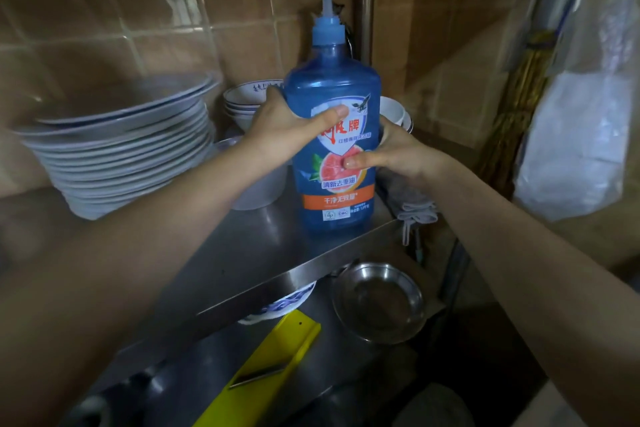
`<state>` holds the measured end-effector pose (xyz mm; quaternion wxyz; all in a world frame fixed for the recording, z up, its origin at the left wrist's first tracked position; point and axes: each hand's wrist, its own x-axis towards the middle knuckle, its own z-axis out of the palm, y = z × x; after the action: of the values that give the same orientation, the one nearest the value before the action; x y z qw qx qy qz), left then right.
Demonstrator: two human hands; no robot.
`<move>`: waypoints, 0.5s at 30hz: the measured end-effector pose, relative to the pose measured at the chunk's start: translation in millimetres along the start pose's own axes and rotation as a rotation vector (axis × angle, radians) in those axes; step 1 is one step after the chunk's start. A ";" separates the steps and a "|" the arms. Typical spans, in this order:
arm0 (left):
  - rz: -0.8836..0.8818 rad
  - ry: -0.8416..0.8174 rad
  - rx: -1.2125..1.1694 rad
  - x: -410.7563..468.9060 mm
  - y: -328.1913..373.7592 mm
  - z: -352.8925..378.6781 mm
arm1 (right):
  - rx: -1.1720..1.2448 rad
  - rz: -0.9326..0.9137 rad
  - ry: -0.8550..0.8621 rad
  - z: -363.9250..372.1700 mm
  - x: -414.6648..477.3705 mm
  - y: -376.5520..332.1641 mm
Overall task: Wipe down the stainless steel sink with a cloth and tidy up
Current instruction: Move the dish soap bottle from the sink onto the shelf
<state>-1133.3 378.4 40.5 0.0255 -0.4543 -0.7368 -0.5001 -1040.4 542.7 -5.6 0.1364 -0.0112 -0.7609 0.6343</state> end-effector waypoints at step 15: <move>-0.066 0.021 0.048 20.1 -25.4 4.9 | -0.008 0.081 -0.101 -13.6 8.6 11.7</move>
<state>-1160.7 392.8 29.8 0.0276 -0.4239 -0.7629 -0.4874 -1047.4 559.8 -13.1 0.0720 -0.0105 -0.7683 0.6359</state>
